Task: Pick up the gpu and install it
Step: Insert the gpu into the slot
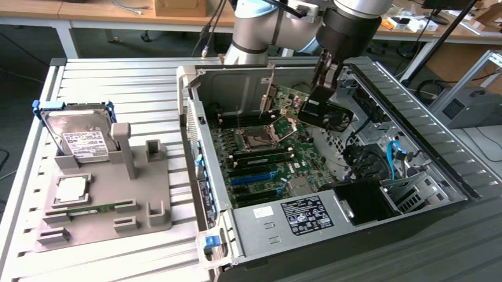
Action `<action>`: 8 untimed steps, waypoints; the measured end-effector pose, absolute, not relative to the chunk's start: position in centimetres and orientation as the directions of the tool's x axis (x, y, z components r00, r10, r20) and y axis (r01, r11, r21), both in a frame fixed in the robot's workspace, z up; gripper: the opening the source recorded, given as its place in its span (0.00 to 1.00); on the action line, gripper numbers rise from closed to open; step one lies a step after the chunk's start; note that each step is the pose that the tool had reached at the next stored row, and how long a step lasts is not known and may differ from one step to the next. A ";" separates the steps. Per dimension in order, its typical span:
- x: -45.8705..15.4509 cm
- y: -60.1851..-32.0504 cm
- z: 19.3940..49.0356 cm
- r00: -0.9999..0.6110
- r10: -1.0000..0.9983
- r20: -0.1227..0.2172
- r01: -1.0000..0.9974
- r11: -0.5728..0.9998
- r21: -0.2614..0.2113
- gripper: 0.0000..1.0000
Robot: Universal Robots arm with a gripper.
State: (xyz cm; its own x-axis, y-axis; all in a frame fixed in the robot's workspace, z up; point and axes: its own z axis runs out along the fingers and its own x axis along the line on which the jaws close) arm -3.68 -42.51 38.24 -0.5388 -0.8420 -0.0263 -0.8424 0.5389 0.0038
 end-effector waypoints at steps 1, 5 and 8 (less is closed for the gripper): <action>-3.7 -42.5 38.2 -0.533 -0.846 -0.026 -0.846 0.533 0.004 0.27; -3.7 -42.5 38.2 -0.498 -0.867 -0.026 -0.867 0.498 0.004 0.27; -3.7 -42.5 38.2 -0.480 -0.877 -0.026 -0.877 0.480 0.004 0.27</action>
State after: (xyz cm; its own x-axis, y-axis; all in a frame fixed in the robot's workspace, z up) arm -3.68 -42.51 38.23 -0.4800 -0.8769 -0.0263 -0.8772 0.4801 0.0038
